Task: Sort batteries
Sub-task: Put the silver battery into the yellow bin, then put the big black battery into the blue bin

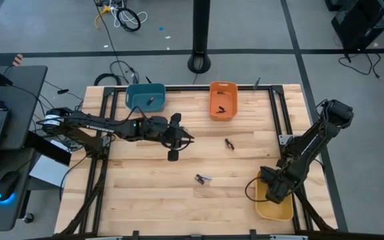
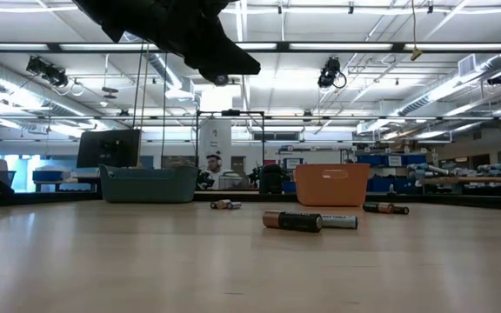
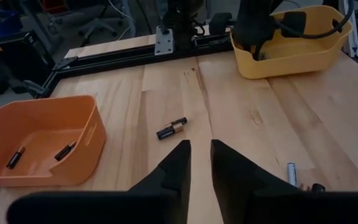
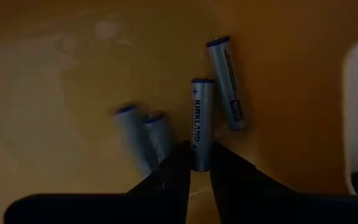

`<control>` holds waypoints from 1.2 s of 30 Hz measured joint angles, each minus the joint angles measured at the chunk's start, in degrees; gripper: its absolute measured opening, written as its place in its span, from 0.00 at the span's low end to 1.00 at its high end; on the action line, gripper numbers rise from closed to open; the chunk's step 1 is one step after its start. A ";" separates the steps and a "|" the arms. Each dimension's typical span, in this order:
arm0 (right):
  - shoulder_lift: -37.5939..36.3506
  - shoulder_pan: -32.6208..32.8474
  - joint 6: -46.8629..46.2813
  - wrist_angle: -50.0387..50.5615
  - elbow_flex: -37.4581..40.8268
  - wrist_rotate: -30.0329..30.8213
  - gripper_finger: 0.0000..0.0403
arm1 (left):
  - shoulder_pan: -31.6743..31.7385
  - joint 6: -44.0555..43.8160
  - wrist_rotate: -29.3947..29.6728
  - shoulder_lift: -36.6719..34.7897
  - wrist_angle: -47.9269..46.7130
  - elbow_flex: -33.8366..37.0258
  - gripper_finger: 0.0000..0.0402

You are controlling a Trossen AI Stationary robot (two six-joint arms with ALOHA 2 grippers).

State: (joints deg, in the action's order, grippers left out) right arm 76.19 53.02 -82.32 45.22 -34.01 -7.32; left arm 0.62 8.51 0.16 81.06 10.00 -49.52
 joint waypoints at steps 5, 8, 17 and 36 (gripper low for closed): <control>0.01 -0.46 0.00 0.52 -1.72 -0.16 0.21 | 0.00 0.07 -0.07 0.00 0.13 0.00 0.09; 0.01 -0.86 0.02 2.20 -3.33 0.00 0.27 | 0.00 0.10 -0.14 0.00 -0.40 0.00 0.05; -0.01 -2.12 3.57 12.41 -12.36 1.35 0.40 | 0.00 0.22 -0.26 0.00 -1.51 0.00 0.02; -0.10 -19.83 39.74 8.38 -21.23 21.43 0.02 | 1.25 -3.06 -4.44 -1.47 14.42 13.34 0.02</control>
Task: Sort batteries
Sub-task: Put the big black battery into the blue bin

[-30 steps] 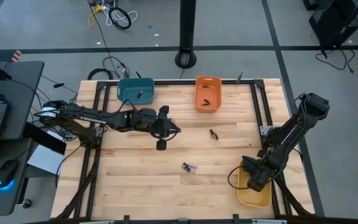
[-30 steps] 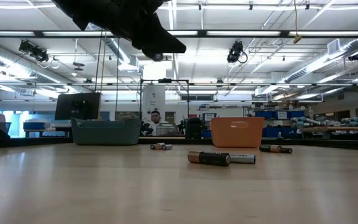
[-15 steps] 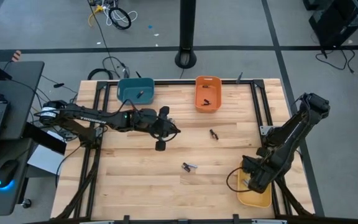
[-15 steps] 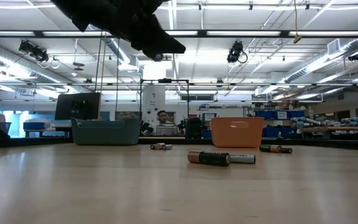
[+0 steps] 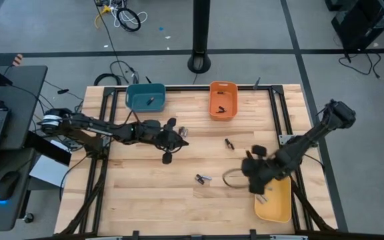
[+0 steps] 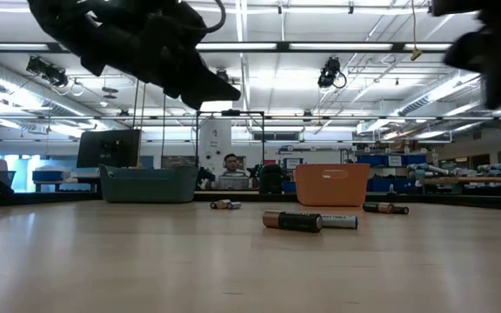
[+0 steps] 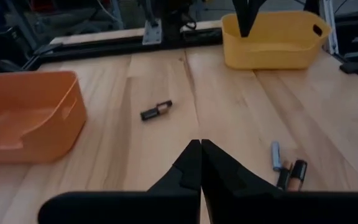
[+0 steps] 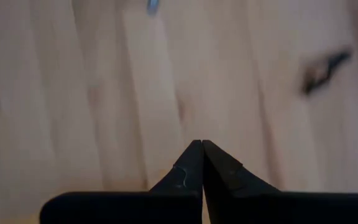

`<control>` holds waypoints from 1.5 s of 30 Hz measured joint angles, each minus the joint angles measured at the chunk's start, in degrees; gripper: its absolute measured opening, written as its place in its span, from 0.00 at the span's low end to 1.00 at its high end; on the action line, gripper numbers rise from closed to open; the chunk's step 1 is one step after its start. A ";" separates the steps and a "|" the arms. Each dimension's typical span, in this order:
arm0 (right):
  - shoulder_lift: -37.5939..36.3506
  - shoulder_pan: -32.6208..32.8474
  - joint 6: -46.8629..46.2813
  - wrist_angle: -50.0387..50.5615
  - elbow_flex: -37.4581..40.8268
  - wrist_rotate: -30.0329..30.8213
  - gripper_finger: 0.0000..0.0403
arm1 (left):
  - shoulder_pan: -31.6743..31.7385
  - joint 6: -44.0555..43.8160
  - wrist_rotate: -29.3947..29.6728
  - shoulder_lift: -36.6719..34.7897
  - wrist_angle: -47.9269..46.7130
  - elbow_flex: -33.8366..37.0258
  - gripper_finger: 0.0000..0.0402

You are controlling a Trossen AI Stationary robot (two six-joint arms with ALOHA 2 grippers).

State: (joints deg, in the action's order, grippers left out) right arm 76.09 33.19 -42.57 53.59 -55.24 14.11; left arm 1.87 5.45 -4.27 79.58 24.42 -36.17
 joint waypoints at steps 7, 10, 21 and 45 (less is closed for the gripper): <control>1.59 -14.54 8.44 -12.76 0.54 2.77 0.03 | 1.30 0.34 0.37 -3.23 8.35 6.45 0.02; 4.11 -20.18 6.38 -17.25 1.72 1.44 0.06 | 2.97 -1.27 -1.68 -4.10 17.76 11.62 0.02; 16.11 -33.52 3.11 -16.56 2.32 0.83 0.26 | 7.79 -3.14 -3.55 -4.10 29.25 18.55 0.02; 18.51 -39.30 3.75 -19.69 5.37 -3.92 0.37 | 10.73 -7.23 -5.51 -4.10 26.99 18.55 0.02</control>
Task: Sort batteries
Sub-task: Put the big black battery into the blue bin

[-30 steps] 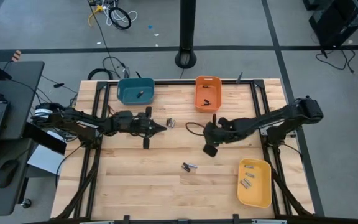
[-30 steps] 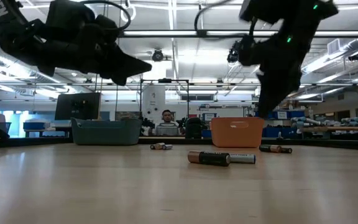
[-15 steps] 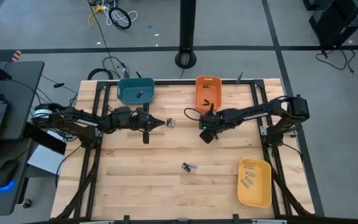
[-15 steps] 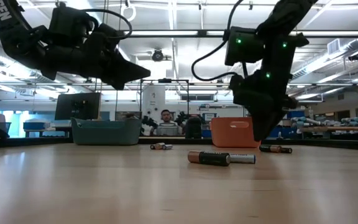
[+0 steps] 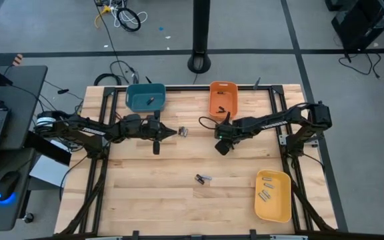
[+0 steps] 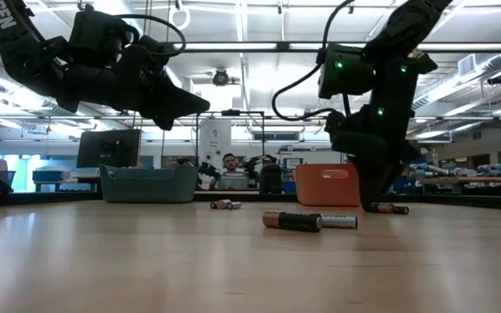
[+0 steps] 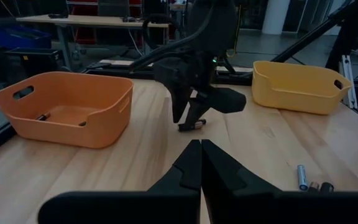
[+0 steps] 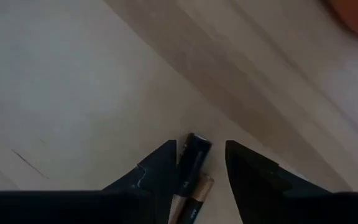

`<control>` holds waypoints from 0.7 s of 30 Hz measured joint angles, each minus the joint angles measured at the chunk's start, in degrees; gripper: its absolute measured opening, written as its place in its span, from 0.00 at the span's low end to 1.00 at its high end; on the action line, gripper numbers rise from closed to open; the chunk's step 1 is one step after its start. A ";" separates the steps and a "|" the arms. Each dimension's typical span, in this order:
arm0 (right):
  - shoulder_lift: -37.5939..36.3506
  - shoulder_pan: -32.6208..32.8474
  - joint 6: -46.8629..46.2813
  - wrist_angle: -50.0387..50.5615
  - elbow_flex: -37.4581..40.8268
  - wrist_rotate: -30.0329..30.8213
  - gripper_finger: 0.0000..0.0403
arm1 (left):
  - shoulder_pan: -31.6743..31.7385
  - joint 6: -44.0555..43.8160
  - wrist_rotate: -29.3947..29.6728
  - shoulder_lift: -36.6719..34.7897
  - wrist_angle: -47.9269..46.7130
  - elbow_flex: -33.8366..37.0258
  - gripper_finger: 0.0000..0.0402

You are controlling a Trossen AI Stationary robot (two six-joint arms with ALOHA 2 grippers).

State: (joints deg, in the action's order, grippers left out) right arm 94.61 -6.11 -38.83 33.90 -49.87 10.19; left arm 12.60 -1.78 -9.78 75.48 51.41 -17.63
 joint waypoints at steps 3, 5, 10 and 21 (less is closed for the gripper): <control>0.00 0.01 0.60 -2.62 1.44 -0.45 0.36 | 0.00 0.00 0.00 0.00 -0.02 0.00 0.02; 0.00 0.00 1.67 -4.91 2.10 -0.99 0.34 | 0.00 0.00 0.00 0.00 -0.02 0.00 0.02; -0.14 -0.02 3.08 -7.46 3.45 -1.24 0.22 | 0.02 0.00 0.00 0.00 -0.02 0.00 0.02; -0.13 -0.02 7.64 -7.38 3.05 -1.29 0.14 | 0.02 -0.22 0.02 0.02 0.26 -0.02 0.02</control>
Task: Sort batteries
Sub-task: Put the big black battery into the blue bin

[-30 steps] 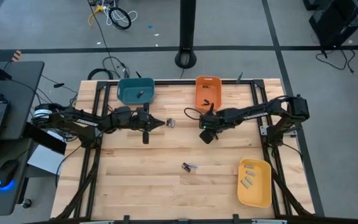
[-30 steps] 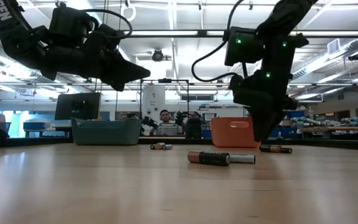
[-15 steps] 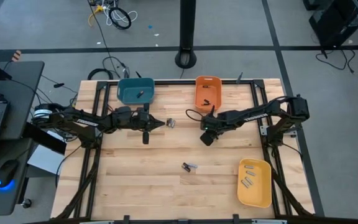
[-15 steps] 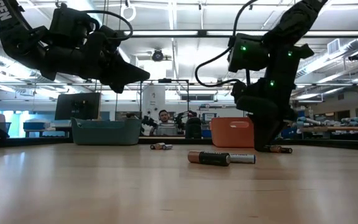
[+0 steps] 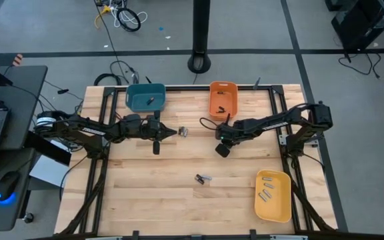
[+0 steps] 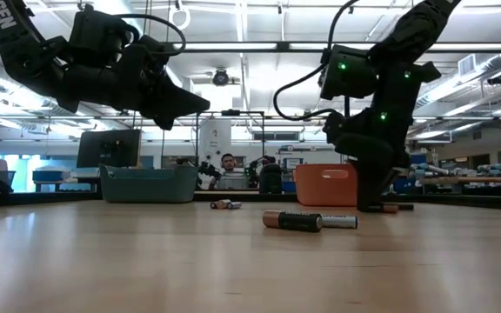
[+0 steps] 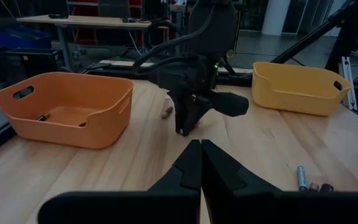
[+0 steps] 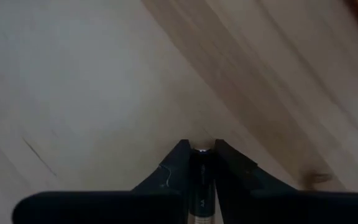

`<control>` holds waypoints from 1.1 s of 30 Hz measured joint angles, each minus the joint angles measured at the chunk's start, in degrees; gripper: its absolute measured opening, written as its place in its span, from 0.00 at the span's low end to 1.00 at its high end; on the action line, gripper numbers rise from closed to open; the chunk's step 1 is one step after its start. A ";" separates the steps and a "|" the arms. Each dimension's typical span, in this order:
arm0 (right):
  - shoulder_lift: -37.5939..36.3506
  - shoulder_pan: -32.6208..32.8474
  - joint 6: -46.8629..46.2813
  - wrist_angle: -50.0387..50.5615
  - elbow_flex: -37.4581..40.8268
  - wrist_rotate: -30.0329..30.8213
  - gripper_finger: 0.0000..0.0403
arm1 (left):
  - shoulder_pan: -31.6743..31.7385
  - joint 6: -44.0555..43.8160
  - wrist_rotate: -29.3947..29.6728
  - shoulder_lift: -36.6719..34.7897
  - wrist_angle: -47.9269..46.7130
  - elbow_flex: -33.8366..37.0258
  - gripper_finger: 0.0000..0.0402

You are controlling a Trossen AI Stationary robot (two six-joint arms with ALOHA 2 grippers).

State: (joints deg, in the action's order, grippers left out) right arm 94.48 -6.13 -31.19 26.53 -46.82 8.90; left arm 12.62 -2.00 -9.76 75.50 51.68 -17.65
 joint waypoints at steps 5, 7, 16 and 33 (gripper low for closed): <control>0.22 0.00 3.15 -0.19 -3.07 -0.42 0.14 | 0.00 -0.20 0.00 0.02 1.54 -0.02 0.02; 0.19 0.01 4.75 -0.32 -4.50 -0.41 0.14 | 0.00 -0.22 -0.01 0.02 1.75 -0.02 0.02; -2.72 0.15 14.06 -7.46 -10.85 -1.52 0.14 | -0.02 -5.10 -1.87 0.02 7.23 -0.09 0.03; -10.28 4.51 29.51 -41.51 -13.14 -1.59 0.14 | -4.85 -5.68 -2.92 0.02 8.91 -7.45 0.36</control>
State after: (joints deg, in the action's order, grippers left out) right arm 84.20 -1.62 -1.68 -14.98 -59.96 7.31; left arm 7.77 -7.68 -12.68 75.53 60.59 -25.10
